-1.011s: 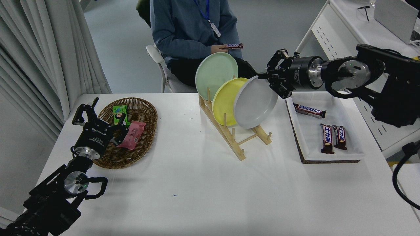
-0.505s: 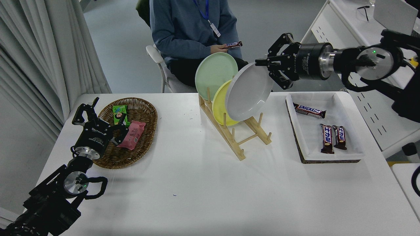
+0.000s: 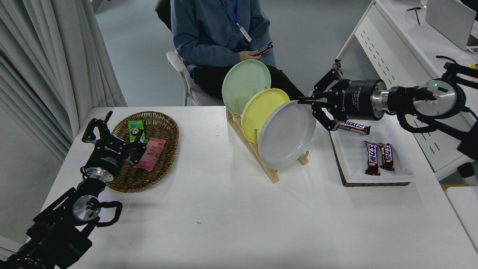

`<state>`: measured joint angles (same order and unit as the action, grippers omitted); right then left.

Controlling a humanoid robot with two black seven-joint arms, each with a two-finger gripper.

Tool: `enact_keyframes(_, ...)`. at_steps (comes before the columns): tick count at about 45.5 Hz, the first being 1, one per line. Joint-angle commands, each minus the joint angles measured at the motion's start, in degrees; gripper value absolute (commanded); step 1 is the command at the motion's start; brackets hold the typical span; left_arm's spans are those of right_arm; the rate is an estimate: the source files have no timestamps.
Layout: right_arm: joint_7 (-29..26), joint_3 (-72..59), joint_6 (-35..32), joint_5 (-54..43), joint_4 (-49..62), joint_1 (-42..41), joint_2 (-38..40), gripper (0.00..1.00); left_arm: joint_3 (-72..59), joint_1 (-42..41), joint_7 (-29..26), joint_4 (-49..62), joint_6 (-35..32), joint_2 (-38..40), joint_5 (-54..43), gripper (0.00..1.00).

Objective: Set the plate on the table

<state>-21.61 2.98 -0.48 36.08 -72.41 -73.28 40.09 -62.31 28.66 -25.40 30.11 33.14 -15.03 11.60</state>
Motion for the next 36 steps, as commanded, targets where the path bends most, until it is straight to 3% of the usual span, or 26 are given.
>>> enact_keyframes(1, -0.27, 0.01, 7.14, 6.11, -5.02, 4.64, 1.40, 0.00, 0.00, -0.01, 0.00, -0.05, 0.00, 0.01, 0.00, 1.00)
enact_keyframes(11, -0.27, 1.32, 15.76, 10.94, -7.05, 8.50, 1.40, 0.00, 0.00, -0.01, 0.00, -0.05, 0.00, 0.01, 0.00, 1.00)
enact_keyframes(20, -0.18, 6.51, 27.45, 15.95, -6.96, 11.14, 0.61, 0.00, 0.00, -0.01, 0.00, 0.04, 0.00, 0.01, 0.00, 1.00)
enact_keyframes(33, 0.08, 9.85, 44.41, 20.61, -6.61, 11.23, -4.49, 0.00, 0.00, 0.00, 0.00, 0.04, 0.00, 0.01, 0.00, 1.00)
enact_keyframes(36, 0.08, 11.08, 45.48, 22.19, -6.43, 11.23, -5.72, 0.00, 0.00, -0.01, 0.00, -0.05, 0.00, 0.01, 0.00, 1.00)
